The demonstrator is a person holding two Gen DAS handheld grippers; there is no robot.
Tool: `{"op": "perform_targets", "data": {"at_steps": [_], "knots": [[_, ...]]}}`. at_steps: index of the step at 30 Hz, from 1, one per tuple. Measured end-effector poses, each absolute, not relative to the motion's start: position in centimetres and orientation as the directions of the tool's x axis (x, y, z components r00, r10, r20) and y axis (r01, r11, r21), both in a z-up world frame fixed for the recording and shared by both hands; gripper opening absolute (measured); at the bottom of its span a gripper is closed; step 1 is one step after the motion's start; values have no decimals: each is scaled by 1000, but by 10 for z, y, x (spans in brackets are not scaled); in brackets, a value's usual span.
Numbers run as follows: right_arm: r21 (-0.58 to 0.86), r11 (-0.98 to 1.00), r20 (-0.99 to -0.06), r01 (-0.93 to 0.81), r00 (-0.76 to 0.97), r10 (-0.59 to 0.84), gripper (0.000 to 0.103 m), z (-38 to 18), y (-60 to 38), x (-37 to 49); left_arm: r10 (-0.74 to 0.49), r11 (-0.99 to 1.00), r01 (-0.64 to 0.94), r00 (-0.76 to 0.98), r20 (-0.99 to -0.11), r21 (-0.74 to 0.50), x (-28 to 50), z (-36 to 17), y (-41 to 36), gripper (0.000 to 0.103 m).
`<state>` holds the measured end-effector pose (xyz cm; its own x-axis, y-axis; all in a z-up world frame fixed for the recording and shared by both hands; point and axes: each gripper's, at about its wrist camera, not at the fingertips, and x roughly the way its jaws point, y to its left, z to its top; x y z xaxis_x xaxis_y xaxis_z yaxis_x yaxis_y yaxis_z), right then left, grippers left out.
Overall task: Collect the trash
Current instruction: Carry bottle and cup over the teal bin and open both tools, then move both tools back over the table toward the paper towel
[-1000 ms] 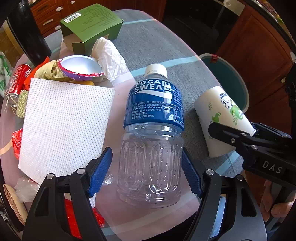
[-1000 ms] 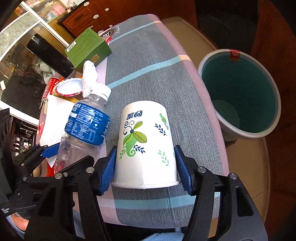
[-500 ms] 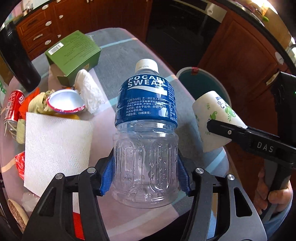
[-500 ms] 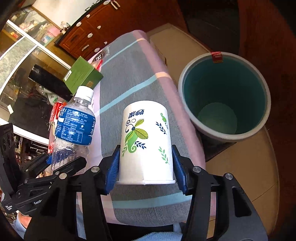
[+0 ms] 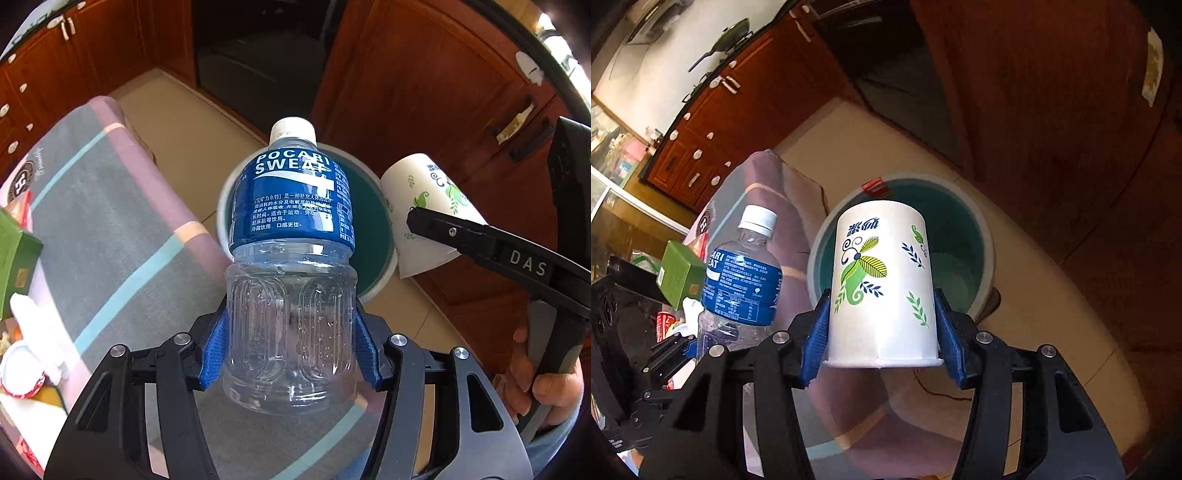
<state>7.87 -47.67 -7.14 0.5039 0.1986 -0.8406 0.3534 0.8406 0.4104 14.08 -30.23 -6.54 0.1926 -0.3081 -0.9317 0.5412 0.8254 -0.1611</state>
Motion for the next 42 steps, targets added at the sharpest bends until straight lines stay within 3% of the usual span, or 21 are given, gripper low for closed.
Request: {"op": "perform_targets", "data": {"at_steps": [6,9,21,23,24,26,33,42], "knots": [[402,832,-867,381,450,213,51,-97,-484,100,-245,833,537,136,-960,-136,164,-100,-334,61],[398,833,-877,385,426,222,51,-106,-482,105,-239,829,545,142,-961,-125,168,-102,-340,68],[380,835,-904,397,349,246,52,-141,-473,117,-248,839,526,147,-958,-137,163,-105,-322,71],[379,836,-906,395,343,249,57,-143,-470,119,-263,836,528,152,-953,-146,159,-99,-317,78],[377,838,-907,395,340,247,58,-143,-468,119,-256,841,524,165,-952,-135,155,-96,-313,88],[380,834,-908,400,333,254,76,-143,-466,119,-237,852,515,210,-949,-99,150,-88,-309,97],[333,846,-923,417,326,203,84,-127,-457,107,-253,866,485,217,-943,-121,141,-71,-285,98],[339,869,-912,361,352,210,87,-91,-416,84,-251,894,431,262,-932,-120,109,-46,-224,98]]}}
